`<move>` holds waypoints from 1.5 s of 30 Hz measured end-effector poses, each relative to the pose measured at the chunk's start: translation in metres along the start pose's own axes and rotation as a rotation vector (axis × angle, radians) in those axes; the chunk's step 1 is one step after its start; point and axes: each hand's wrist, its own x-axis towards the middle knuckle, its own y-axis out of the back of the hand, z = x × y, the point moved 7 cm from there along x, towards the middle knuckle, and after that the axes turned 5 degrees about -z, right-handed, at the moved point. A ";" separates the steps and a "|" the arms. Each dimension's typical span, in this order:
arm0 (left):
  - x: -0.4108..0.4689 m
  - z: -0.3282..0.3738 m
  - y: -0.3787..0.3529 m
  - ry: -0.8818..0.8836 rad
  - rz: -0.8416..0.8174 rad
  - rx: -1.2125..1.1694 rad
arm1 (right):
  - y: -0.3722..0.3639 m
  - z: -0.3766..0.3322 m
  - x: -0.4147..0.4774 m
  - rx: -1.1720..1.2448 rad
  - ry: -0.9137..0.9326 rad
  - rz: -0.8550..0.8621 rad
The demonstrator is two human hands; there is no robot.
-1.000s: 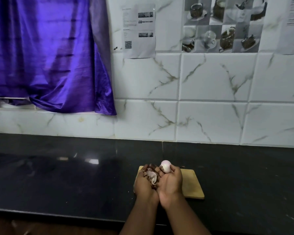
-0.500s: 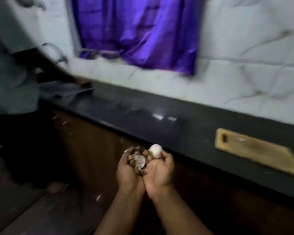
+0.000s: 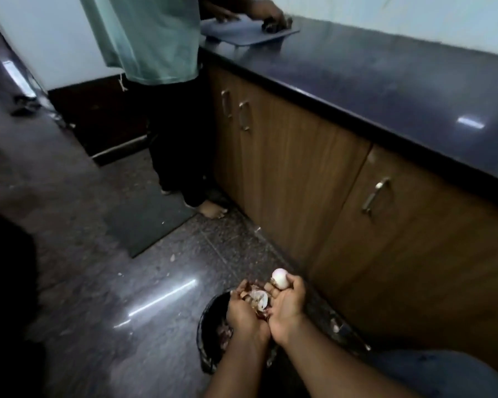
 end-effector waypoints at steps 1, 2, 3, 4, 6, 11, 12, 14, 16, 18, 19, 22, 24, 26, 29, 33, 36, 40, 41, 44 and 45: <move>0.007 0.003 0.008 0.016 0.018 0.017 | 0.001 0.006 0.007 -0.018 -0.016 0.012; 0.015 0.004 0.014 0.026 0.018 0.021 | 0.002 0.010 0.013 -0.035 -0.031 0.016; 0.023 0.005 0.018 0.042 0.003 0.042 | 0.003 0.014 0.018 -0.050 -0.047 0.011; 0.031 0.006 0.024 0.052 0.035 0.065 | 0.005 0.015 0.024 -0.066 -0.055 0.010; 0.047 0.004 0.033 0.061 0.092 0.100 | 0.010 0.013 0.034 -0.098 -0.056 0.006; 0.077 0.014 0.056 -0.151 0.149 0.425 | 0.020 0.007 0.044 -0.165 -0.013 -0.011; 0.076 0.016 0.058 -0.168 0.204 0.590 | 0.020 0.004 0.043 -0.197 0.002 -0.012; 0.049 0.031 0.045 -0.259 0.349 0.879 | 0.017 -0.010 0.035 -0.263 0.042 -0.028; 0.037 0.040 0.041 -0.347 0.450 0.988 | 0.015 -0.033 0.025 -0.307 0.116 -0.057; 0.041 0.042 0.039 -0.391 0.412 1.097 | 0.016 -0.061 0.011 -0.359 0.209 -0.091; 0.048 0.042 0.040 -0.433 0.342 1.117 | 0.017 -0.075 0.003 -0.381 0.247 -0.109; 0.077 0.034 0.045 -0.414 0.129 1.164 | 0.030 -0.113 -0.024 -0.394 0.344 -0.147; 0.055 0.033 0.035 -0.441 0.260 1.342 | 0.043 -0.131 -0.048 -0.395 0.383 -0.167; 0.029 0.031 0.019 -0.556 0.369 1.601 | 0.056 -0.146 -0.074 -0.399 0.422 -0.193; -0.010 0.017 -0.006 -0.678 0.410 1.742 | 0.071 -0.170 -0.124 -0.349 0.498 -0.229; -0.086 -0.059 -0.079 -1.050 0.033 1.539 | 0.092 -0.218 -0.201 -0.240 0.650 -0.274; -0.180 -0.138 -0.155 -1.282 -0.474 1.335 | 0.114 -0.264 -0.259 -0.257 0.801 -0.304; -0.304 -0.246 -0.231 -1.117 -1.161 0.971 | 0.153 -0.344 -0.342 -0.157 1.051 -0.333; -0.329 -0.273 -0.246 -1.041 -1.263 0.921 | 0.166 -0.366 -0.363 -0.130 1.120 -0.333; -0.381 -0.352 -0.290 -0.890 -1.449 0.947 | 0.220 -0.432 -0.415 -0.104 1.282 -0.230; -0.390 -0.380 -0.305 -0.829 -1.482 1.018 | 0.240 -0.453 -0.425 -0.108 1.316 -0.163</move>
